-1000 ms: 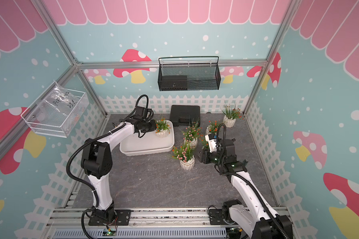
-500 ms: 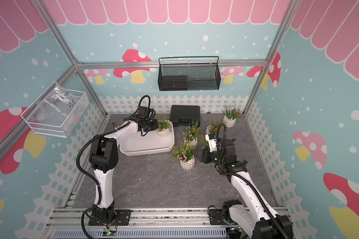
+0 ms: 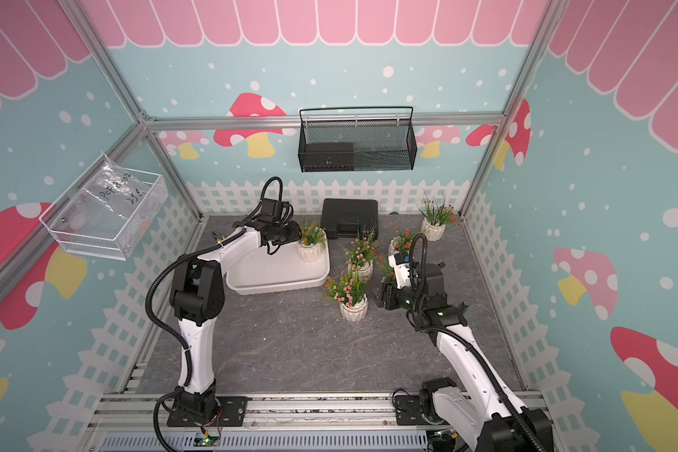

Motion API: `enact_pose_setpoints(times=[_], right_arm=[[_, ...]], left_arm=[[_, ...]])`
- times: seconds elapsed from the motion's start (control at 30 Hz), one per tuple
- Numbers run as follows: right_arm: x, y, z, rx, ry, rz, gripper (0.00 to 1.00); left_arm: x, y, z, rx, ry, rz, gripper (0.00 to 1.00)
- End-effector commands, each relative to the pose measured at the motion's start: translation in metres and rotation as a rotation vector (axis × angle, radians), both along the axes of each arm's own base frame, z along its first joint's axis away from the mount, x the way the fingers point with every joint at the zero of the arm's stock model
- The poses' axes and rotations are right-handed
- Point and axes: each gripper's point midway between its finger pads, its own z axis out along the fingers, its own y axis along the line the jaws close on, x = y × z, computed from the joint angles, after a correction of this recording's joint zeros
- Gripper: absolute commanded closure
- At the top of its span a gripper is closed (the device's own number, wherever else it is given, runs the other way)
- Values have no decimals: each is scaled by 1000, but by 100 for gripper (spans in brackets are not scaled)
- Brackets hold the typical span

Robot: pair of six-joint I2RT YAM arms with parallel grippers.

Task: Put the potted gypsophila into the storage box
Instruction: Place the baby's breath potted plant at the storage box, then pick up the baby's breath potted plant from the center of the board.

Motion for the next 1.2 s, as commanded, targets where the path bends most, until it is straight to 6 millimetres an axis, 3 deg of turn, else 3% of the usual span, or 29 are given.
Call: enact_pose_setpoints(times=[0.0,0.23,0.4,0.63,0.77,1.0,1.17], right_arm=[[-2,-6,6,-29,-11,-25,30],[-13,-16,3,-43,2,-67,30],[-24,-17,-6,-25,37,-73,32],[-38,-17,-12,-3,29,-61,29],[-39,-19,-27,-15,74,-81,25],[-51,-1,-44,-114,78,-62,22],[-63,12,-74,-203,144,-64,18]], left_arm=[[-3,9,44,-21,-88,28,48],[-68,18,94,-117,-169,56,46],[-124,13,105,-177,-158,18,45],[-197,-11,102,-209,-139,-89,44],[-229,-17,90,-213,-104,-124,44],[-263,-6,78,-207,-96,-138,42],[-280,-5,80,-251,-119,-165,40]])
